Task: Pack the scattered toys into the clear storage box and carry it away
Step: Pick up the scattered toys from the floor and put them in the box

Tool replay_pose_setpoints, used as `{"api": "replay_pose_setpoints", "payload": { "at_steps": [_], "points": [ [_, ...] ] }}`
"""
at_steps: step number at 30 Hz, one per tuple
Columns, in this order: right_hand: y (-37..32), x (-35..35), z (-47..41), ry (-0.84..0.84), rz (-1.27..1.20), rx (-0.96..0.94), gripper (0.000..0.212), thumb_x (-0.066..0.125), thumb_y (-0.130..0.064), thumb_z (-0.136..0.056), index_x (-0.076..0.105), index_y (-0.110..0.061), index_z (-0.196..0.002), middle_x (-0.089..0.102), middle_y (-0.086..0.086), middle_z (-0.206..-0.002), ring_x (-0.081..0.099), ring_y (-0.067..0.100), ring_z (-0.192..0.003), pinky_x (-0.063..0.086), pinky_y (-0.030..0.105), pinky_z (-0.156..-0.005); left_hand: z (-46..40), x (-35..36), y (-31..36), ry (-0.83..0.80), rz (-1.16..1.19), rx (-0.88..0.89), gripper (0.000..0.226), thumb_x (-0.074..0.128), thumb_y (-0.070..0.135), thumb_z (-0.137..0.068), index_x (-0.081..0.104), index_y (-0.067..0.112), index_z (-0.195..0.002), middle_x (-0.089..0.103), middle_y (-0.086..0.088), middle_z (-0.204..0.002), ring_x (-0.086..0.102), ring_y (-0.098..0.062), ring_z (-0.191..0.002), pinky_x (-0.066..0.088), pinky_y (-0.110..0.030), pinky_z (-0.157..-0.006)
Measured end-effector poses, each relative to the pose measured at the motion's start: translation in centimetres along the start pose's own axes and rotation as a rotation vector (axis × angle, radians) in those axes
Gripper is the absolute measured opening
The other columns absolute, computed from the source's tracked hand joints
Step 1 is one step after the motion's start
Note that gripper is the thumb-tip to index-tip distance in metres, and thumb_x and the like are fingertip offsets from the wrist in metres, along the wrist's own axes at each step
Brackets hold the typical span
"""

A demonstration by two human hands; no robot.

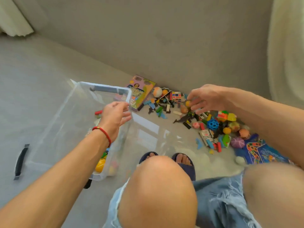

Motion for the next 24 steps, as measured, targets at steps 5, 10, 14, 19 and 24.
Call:
{"api": "replay_pose_setpoints", "payload": {
  "at_steps": [5, 10, 14, 19, 24],
  "points": [
    [11.1, -7.5, -0.7, 0.149, 0.022, 0.155, 0.033, 0.052, -0.025, -0.101, 0.055, -0.004, -0.126, 0.065, 0.016, -0.121, 0.065, 0.03, -0.106, 0.054, 0.045, -0.094, 2.5, 9.9, -3.3, -0.183, -0.18, -0.026, 0.016, 0.049, 0.009, -0.098, 0.065, 0.007, -0.101, 0.066, -0.022, -0.113, 0.067, -0.033, -0.104, 0.059, -0.041, -0.088],
    [22.5, -8.4, -5.6, 0.292, 0.205, 0.245, 0.02, 0.058, -0.027, -0.087, 0.07, -0.011, -0.086, 0.073, 0.01, -0.093, 0.068, 0.029, -0.088, 0.056, 0.04, -0.082, 0.9, 18.3, -10.1, -0.335, -0.411, -0.101, 0.016, 0.052, 0.017, -0.099, 0.066, 0.012, -0.104, 0.068, -0.01, -0.108, 0.067, -0.022, -0.1, 0.059, -0.038, -0.087],
    [28.9, -4.3, -8.9, 0.373, 0.447, 0.16, 0.019, 0.059, -0.022, -0.089, 0.069, -0.007, -0.095, 0.068, 0.02, -0.099, 0.065, 0.039, -0.097, 0.052, 0.041, -0.075, -1.9, 23.4, -16.3, -0.487, -0.686, -0.042, 0.012, 0.058, 0.016, -0.093, 0.067, 0.021, -0.1, 0.068, 0.001, -0.101, 0.065, -0.02, -0.097, 0.057, -0.04, -0.088],
    [30.8, -0.4, -10.9, 0.594, 0.733, -0.039, 0.039, 0.065, -0.031, -0.087, 0.061, -0.01, -0.119, 0.06, 0.014, -0.114, 0.057, 0.036, -0.104, 0.048, 0.045, -0.077, -4.9, 30.9, -21.2, -0.667, -1.036, 0.283, 0.032, 0.062, 0.016, -0.088, 0.058, 0.022, -0.119, 0.06, -0.001, -0.116, 0.061, -0.018, -0.102, 0.048, -0.029, -0.087],
    [31.9, 0.3, -12.3, 0.735, 0.662, 0.017, 0.058, 0.065, -0.045, -0.089, 0.051, -0.01, -0.133, 0.055, 0.012, -0.116, 0.052, 0.033, -0.109, 0.049, 0.045, -0.077, -7.4, 36.6, -21.9, -0.711, -1.245, 0.775, 0.049, 0.063, 0.009, -0.086, 0.046, 0.018, -0.131, 0.043, -0.012, -0.126, 0.053, -0.031, -0.108, 0.054, -0.045, -0.076]
  ]
}}
Point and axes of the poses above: each hand's wrist, its own z-axis away from the middle knuckle, its own x-axis out of the palm, y = z × x, the point moved 10 cm from there along -z, towards the middle knuckle
